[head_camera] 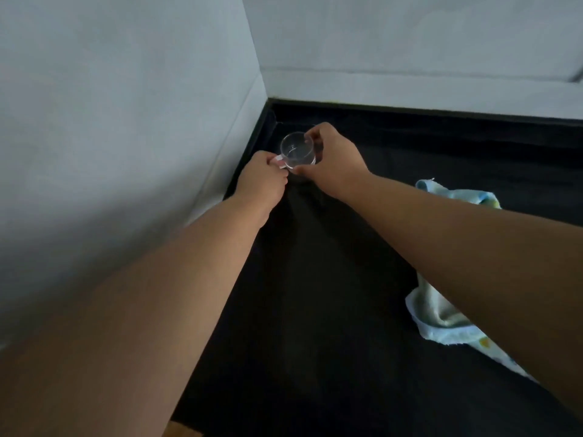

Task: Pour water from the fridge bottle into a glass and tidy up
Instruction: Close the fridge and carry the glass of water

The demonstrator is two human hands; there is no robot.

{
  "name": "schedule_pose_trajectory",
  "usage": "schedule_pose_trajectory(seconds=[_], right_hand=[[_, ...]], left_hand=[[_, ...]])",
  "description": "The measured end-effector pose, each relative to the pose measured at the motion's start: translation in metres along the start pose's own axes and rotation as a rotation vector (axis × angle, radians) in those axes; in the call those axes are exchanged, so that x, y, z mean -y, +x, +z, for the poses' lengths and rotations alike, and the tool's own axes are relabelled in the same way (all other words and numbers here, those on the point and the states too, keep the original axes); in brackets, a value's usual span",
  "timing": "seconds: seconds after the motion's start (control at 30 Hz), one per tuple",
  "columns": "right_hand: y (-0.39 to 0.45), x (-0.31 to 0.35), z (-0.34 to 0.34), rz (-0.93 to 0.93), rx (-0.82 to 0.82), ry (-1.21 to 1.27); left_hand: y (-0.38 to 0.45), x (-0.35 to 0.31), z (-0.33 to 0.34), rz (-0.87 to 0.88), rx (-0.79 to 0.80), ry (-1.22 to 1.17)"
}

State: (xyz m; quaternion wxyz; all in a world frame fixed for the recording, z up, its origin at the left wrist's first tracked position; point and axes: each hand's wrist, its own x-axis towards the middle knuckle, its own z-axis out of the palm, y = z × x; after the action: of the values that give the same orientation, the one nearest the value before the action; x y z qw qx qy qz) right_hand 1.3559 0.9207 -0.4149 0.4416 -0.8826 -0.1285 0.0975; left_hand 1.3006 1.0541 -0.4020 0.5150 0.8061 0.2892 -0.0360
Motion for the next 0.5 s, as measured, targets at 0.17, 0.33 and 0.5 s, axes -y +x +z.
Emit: schedule_pose_trajectory(seconds=[0.17, 0.33, 0.5], right_hand=[[0.038, -0.001, 0.007, 0.002, 0.036, -0.014], [0.052, -0.003, 0.011, 0.01, 0.049, -0.058], [0.038, 0.003, -0.005, 0.058, 0.096, -0.146]], left_hand=[[0.047, 0.0, 0.001, -0.02, -0.037, -0.007], [0.082, 0.01, 0.011, -0.037, -0.074, -0.056], [0.043, -0.009, 0.005, 0.001, -0.089, 0.032]])
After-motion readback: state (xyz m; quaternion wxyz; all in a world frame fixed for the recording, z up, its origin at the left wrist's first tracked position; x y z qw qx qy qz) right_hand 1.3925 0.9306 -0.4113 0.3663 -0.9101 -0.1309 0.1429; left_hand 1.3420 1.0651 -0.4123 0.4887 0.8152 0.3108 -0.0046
